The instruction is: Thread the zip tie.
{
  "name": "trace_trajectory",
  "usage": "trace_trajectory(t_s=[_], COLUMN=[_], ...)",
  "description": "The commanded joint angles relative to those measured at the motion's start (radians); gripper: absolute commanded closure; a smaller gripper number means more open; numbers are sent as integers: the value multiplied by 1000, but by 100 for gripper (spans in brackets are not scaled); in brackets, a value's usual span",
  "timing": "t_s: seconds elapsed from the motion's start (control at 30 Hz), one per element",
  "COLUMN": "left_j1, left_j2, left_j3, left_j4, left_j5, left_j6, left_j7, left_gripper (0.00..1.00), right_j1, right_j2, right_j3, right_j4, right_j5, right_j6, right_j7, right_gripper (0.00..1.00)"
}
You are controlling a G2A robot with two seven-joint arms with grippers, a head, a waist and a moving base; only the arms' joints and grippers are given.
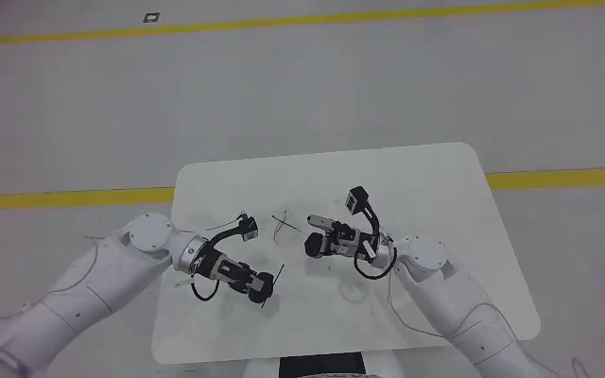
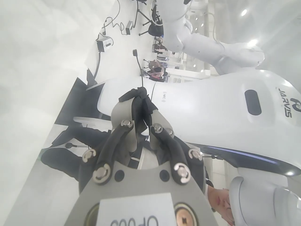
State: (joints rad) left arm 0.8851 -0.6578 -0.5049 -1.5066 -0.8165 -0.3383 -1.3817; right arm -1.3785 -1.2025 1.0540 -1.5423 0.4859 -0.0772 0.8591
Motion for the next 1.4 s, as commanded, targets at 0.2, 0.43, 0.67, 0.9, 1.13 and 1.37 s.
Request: trace_trajectory(t_s=[0.2, 0.43, 0.67, 0.9, 1.13, 1.37], left_j1=[11, 1, 15, 11, 11, 21], left_j2=[-14, -17, -26, -30, -30, -34], left_j3=[9, 14, 19, 16, 16, 11], left_j4=[21, 21, 18, 32, 32, 39], left_j5=[-36, -15, -9, 7, 7, 70], left_j6=[4, 10, 23, 25, 25, 22], left_j7=[-8, -8, 16, 15, 15, 49], left_gripper=[100, 100, 100, 100, 100, 100], right_j1=[12, 26, 52, 68, 56, 51], right_j2=[-14, -17, -32, -38, -34, -29], right_j3=[-74, -85, -137, -149, -137, -123], right_j4=[84, 102, 128, 147, 145, 149], right_j5=[146, 146, 125, 127, 110, 120], right_j6=[-12, -26, -44, -58, -66, -68], right_j7=[175, 193, 149, 142, 116, 142], right_gripper=[0, 0, 0, 0, 0, 19])
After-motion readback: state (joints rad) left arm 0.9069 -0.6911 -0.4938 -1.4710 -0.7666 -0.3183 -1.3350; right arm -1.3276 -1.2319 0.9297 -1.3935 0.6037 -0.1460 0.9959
